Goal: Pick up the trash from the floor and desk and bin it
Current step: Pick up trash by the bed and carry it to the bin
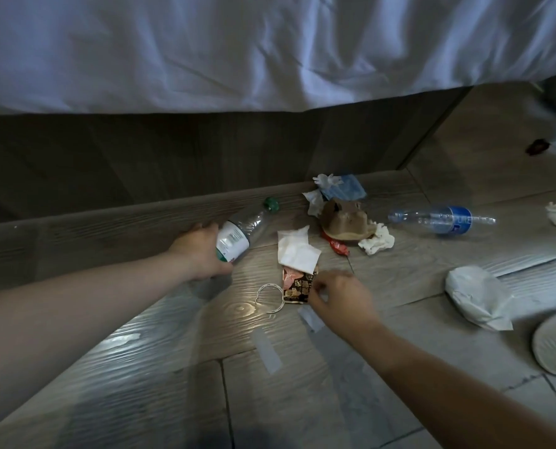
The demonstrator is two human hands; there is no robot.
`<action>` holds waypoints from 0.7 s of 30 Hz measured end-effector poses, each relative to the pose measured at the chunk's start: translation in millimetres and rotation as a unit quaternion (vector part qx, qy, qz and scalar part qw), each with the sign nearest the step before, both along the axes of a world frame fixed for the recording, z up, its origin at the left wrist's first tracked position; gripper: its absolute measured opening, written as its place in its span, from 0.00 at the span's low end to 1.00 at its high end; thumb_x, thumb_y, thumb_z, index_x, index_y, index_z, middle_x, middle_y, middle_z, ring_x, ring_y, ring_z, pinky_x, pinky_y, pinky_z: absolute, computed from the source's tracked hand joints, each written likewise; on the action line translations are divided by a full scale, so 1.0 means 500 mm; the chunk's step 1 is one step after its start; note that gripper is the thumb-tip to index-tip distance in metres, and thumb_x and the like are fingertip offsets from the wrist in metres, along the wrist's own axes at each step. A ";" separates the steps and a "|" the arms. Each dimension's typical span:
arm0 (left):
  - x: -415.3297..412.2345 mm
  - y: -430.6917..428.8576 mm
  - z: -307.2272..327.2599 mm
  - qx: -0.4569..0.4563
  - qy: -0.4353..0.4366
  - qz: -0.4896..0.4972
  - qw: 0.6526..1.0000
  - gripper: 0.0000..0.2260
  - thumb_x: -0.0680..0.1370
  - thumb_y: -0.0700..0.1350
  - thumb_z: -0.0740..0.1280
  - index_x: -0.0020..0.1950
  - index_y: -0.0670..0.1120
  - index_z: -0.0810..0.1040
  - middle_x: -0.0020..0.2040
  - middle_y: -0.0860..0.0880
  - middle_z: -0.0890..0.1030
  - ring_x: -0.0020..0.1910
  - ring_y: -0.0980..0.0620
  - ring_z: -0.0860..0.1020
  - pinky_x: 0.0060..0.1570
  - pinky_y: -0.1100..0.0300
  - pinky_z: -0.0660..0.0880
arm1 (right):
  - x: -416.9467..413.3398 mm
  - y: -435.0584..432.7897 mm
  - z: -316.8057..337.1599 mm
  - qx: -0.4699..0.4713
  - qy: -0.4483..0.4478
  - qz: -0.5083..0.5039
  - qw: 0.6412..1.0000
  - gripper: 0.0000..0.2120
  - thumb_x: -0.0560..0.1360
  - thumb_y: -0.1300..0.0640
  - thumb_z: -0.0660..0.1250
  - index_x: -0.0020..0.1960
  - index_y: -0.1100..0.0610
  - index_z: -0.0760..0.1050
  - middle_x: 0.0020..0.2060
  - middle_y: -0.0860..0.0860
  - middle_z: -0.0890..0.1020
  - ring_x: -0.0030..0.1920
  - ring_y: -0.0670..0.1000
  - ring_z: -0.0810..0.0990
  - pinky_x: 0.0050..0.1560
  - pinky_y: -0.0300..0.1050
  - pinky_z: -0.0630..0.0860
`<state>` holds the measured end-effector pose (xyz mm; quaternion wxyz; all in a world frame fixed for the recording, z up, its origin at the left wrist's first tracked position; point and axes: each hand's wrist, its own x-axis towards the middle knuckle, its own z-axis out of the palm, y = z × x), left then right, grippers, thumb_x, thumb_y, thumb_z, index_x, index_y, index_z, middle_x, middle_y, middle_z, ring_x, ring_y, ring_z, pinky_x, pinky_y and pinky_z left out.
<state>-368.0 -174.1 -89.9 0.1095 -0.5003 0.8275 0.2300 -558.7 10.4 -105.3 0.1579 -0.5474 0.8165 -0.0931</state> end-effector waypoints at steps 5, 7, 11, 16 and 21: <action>0.002 0.012 -0.010 0.003 -0.005 0.021 1.000 0.32 0.63 0.54 0.76 0.60 0.43 0.67 0.57 0.42 0.75 0.57 0.43 0.75 0.51 0.57 0.72 | -0.022 -0.034 -0.001 0.024 -0.047 -0.023 0.998 0.26 0.73 0.51 0.69 0.69 0.54 0.68 0.64 0.53 0.70 0.63 0.54 0.71 0.61 0.50 0.74; 0.000 0.015 -0.013 -0.009 -0.004 0.023 1.000 0.33 0.63 0.54 0.76 0.60 0.43 0.66 0.57 0.41 0.75 0.56 0.42 0.76 0.51 0.57 0.72 | -0.027 -0.047 -0.002 0.038 -0.052 -0.021 0.998 0.32 0.72 0.50 0.69 0.73 0.52 0.62 0.69 0.53 0.67 0.67 0.54 0.68 0.66 0.50 0.70; 0.000 0.014 -0.021 -0.017 0.002 0.030 0.999 0.32 0.63 0.54 0.76 0.60 0.43 0.66 0.57 0.41 0.75 0.56 0.42 0.76 0.50 0.57 0.72 | -0.028 -0.070 0.002 0.044 -0.041 0.001 0.998 0.33 0.73 0.46 0.69 0.74 0.51 0.61 0.70 0.53 0.65 0.70 0.55 0.64 0.68 0.49 0.67; -0.001 0.014 -0.031 -0.028 0.002 0.037 0.999 0.33 0.64 0.54 0.76 0.61 0.43 0.66 0.57 0.41 0.74 0.55 0.41 0.77 0.50 0.57 0.73 | -0.089 -0.100 0.027 -0.050 0.045 -0.079 0.995 0.25 0.74 0.51 0.67 0.69 0.55 0.68 0.67 0.57 0.68 0.68 0.58 0.67 0.68 0.54 0.69; -0.002 0.013 -0.037 -0.036 0.004 0.038 0.999 0.32 0.64 0.55 0.75 0.60 0.43 0.66 0.56 0.41 0.74 0.55 0.41 0.76 0.50 0.56 0.73 | -0.162 -0.133 0.028 0.002 0.031 -0.152 0.988 0.36 0.72 0.44 0.67 0.75 0.53 0.58 0.74 0.60 0.57 0.74 0.63 0.56 0.72 0.60 0.62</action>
